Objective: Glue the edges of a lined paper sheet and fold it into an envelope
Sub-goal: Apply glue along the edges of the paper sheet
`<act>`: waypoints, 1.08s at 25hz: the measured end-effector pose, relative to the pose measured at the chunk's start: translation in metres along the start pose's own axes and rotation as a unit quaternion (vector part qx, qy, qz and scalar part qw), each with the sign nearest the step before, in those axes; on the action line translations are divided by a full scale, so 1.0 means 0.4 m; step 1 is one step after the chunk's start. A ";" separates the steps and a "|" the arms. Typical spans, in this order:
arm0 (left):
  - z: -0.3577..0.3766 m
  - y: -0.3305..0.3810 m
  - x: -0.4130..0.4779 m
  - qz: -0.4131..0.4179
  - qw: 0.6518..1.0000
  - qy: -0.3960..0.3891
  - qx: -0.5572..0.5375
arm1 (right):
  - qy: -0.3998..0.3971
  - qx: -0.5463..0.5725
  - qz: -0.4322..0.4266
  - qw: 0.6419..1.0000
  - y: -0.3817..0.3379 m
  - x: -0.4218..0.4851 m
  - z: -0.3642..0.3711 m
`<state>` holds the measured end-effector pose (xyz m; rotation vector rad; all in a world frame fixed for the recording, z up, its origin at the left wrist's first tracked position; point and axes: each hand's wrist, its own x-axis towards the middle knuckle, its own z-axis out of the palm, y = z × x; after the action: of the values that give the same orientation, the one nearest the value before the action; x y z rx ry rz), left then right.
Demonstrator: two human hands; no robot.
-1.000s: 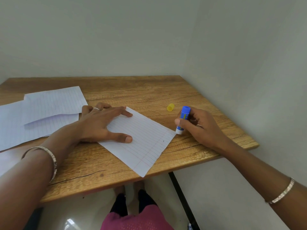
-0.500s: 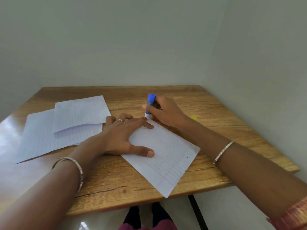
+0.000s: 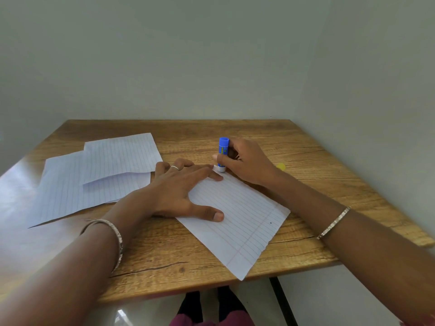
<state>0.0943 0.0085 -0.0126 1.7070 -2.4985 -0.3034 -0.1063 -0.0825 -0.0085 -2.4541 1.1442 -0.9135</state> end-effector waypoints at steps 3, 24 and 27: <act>-0.004 0.004 -0.002 -0.002 1.000 -0.007 -0.001 | 0.005 -0.005 -0.003 1.000 0.005 -0.018 -0.010; 0.026 -0.014 -0.006 0.011 0.998 0.070 -0.001 | 0.024 0.029 0.076 0.996 0.025 -0.276 -0.159; 0.030 -0.008 -0.010 0.008 0.996 0.089 0.000 | 0.079 0.046 0.102 0.991 0.017 -0.308 -0.175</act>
<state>0.0965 0.0123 -0.0249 1.6339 -2.3844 -0.1427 -0.2158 0.0078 -0.0113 -2.1755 1.3440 -1.0876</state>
